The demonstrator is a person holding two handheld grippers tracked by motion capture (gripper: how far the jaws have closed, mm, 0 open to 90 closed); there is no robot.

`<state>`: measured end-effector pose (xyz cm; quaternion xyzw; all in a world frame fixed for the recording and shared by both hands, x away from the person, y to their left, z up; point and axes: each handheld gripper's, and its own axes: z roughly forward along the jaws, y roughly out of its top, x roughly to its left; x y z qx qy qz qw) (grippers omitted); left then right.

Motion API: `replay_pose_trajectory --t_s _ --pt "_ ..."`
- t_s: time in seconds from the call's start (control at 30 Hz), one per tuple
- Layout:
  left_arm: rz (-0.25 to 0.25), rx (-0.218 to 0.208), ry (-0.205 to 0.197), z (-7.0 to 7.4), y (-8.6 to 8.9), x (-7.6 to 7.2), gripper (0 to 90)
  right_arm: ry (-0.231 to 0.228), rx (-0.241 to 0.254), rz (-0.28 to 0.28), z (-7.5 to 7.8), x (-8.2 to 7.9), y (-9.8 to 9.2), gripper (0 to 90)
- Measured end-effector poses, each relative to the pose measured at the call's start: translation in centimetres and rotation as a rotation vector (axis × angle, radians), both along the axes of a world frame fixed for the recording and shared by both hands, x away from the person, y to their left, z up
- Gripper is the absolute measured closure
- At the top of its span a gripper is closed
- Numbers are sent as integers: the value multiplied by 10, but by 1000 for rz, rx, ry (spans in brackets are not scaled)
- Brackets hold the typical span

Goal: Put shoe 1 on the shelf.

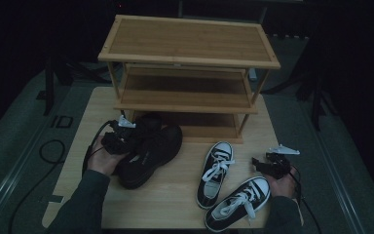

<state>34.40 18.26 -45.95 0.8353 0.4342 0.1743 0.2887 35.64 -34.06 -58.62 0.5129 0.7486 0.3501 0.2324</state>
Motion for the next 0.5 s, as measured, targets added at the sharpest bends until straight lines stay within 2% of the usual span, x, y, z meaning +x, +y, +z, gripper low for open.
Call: replay_pose_trajectory --t_s 0.17,0.5 --pt "3 10 -7 0 -6 5 851 0 0 0 0 0 0 294" --pt "8 4 -6 -1 -16 18 851 0 2 0 0 0 0 293"
